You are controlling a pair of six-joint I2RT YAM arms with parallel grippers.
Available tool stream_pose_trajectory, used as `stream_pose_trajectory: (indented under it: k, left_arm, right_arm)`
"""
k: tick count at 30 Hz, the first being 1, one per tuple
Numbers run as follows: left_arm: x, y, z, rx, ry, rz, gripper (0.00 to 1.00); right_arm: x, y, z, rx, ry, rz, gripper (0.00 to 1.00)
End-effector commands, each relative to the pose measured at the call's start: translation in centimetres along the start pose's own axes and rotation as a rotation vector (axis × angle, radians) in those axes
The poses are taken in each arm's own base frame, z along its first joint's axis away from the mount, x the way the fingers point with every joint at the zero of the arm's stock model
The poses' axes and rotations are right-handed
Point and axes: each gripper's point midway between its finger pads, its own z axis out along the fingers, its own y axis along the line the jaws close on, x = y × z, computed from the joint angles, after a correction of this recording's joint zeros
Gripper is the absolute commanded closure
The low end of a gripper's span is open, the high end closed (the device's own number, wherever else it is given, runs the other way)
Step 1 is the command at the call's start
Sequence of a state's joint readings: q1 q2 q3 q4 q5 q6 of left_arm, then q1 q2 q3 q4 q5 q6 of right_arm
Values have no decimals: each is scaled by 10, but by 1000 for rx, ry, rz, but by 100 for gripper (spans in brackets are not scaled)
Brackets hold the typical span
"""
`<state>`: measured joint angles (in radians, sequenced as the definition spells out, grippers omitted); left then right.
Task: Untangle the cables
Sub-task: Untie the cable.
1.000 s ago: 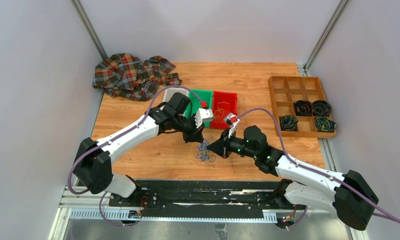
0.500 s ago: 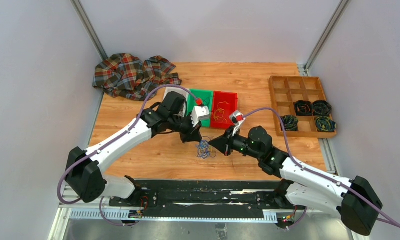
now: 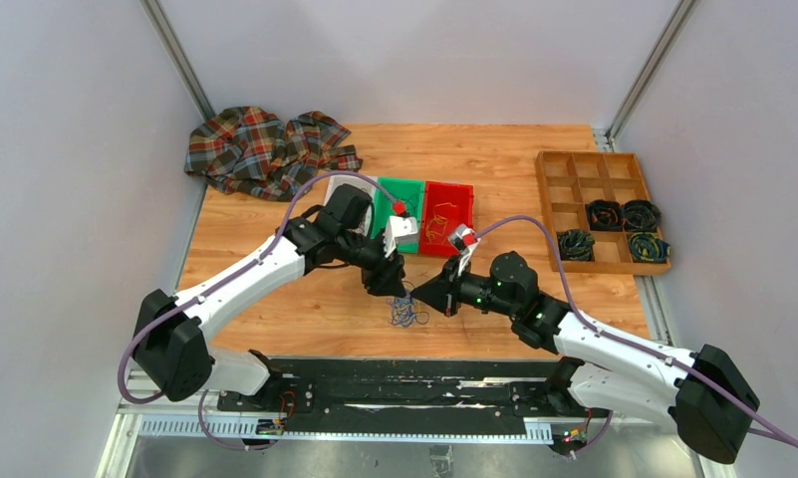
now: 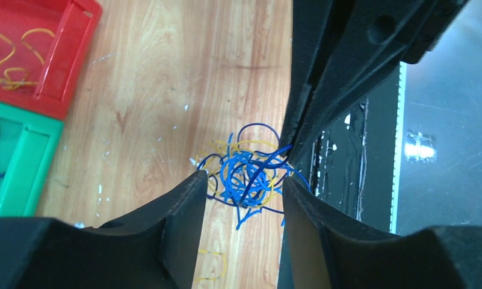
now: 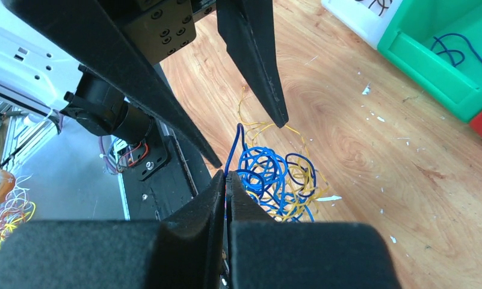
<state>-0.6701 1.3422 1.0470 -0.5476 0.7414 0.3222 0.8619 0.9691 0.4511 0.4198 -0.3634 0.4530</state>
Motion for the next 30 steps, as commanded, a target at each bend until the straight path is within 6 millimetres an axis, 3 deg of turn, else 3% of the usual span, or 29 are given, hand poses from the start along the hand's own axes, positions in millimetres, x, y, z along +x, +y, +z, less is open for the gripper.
stream_pose_trajectory:
  k: [1,3,9,13,15,18,21,25,30]
  left_arm:
    - [-19,-15,-5,91,-39,98,45]
    - [-18,-16,-5,99,-31,120,49]
    - [-11,1,-2,22,10,162,87]
    - [-14,3,-3,0,7,124,94]
    - [-22,-4,-9,14,-11,126,89]
    - [-21,-25,-17,105,0,153,61]
    - [-10,-37,-22,173,29,208,46]
    - [2,-38,-19,193,56,243,42]
    - [-3,-16,-5,107,54,194,52]
  right_arm:
    - [-4,15,1,-59,5,-17,99]
    - [-3,17,2,-74,5,-18,99]
    - [0,21,3,-96,28,-15,99]
    - [-7,21,2,-82,4,-25,99]
    - [-10,22,1,-78,-5,-29,99]
    - [-12,22,0,-76,-6,-34,99]
    - [-11,24,1,-87,6,-35,99]
    - [-10,26,1,-99,17,-34,99]
    - [-12,30,2,-119,13,-34,99]
